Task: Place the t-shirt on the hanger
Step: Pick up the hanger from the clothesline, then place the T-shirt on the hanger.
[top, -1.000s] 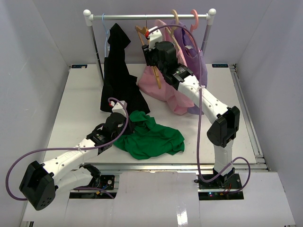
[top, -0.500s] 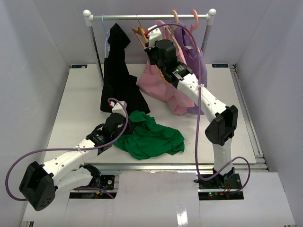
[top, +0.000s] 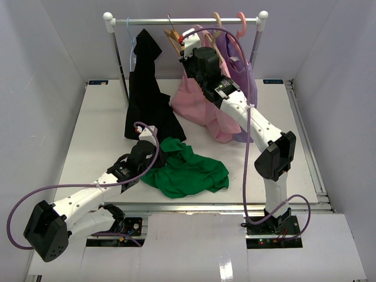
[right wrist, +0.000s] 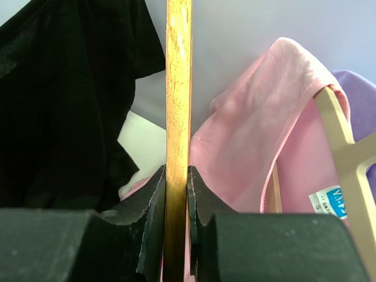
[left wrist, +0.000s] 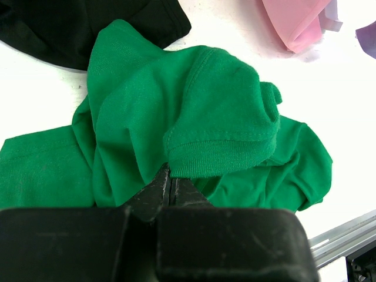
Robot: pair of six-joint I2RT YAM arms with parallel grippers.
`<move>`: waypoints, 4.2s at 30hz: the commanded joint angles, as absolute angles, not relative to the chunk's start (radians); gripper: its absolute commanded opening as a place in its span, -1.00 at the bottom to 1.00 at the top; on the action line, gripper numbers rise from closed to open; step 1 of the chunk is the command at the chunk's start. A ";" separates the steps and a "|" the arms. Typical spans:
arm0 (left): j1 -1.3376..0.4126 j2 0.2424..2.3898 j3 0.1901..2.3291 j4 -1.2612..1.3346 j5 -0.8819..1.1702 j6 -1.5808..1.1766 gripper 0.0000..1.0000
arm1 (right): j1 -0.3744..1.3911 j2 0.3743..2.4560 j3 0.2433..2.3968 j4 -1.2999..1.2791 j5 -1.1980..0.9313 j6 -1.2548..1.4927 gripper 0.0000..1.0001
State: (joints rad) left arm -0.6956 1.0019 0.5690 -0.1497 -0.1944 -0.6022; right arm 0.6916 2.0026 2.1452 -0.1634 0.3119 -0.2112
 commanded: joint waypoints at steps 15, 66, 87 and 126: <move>-0.699 0.994 0.572 -0.148 -0.208 -0.605 -1.00 | 0.687 1.825 2.040 -0.043 0.293 -0.242 -0.85; -0.653 1.284 1.066 -0.428 -0.225 -0.692 -1.00 | 0.785 0.484 1.005 -0.687 -0.112 0.157 -0.85; -0.640 1.305 1.100 -0.494 -0.263 -0.684 -1.00 | 0.786 0.477 1.033 -0.733 -0.092 0.130 -0.85; -0.635 1.223 1.081 -0.474 -0.113 -0.702 -1.00 | 0.786 0.584 0.910 -0.486 -0.184 0.123 -0.84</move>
